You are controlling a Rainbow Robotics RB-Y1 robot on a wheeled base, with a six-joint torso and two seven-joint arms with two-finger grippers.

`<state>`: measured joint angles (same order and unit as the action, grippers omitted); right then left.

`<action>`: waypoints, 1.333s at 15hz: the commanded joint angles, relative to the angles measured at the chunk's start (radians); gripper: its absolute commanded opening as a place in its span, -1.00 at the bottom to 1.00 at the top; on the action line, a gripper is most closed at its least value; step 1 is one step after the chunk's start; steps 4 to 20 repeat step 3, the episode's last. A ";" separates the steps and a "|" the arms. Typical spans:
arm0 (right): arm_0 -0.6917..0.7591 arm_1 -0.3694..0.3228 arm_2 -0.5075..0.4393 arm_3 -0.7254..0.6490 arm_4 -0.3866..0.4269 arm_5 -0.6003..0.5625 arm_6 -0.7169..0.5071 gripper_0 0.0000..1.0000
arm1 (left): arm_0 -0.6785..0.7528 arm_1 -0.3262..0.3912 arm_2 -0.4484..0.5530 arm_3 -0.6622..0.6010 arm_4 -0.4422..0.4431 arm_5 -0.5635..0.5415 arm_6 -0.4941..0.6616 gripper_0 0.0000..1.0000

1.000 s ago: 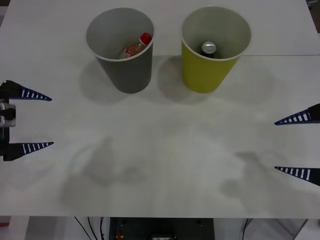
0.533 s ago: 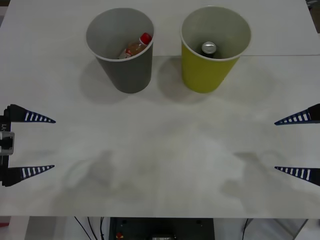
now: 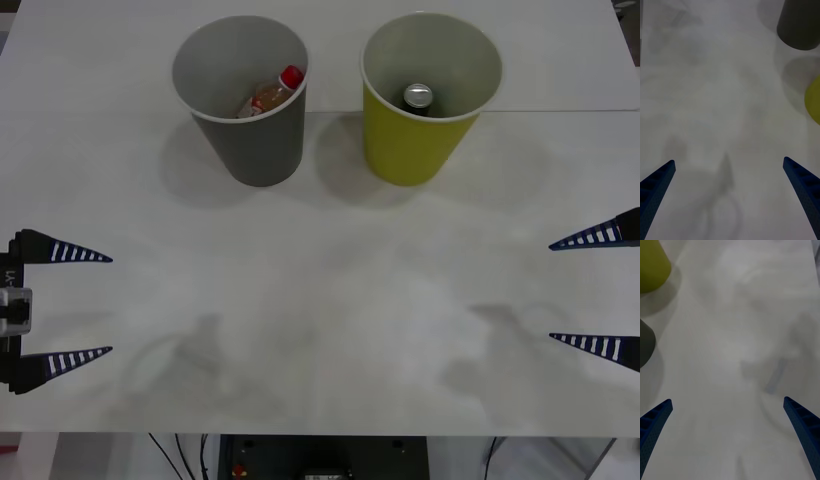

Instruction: Put the can into the green bin and the plastic bottle into the gray bin

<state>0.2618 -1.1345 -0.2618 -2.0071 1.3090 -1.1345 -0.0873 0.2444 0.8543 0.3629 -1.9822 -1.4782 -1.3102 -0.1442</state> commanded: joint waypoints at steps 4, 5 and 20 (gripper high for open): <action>0.000 0.000 0.000 0.000 0.000 0.000 0.000 1.00 | 0.001 0.000 -0.009 0.000 -0.001 0.000 0.002 1.00; 0.000 0.000 0.000 0.000 0.000 0.000 0.000 1.00 | 0.001 0.000 -0.009 0.000 -0.001 0.000 0.002 1.00; 0.000 0.000 0.000 0.000 0.000 0.000 0.000 1.00 | 0.001 0.000 -0.009 0.000 -0.001 0.000 0.002 1.00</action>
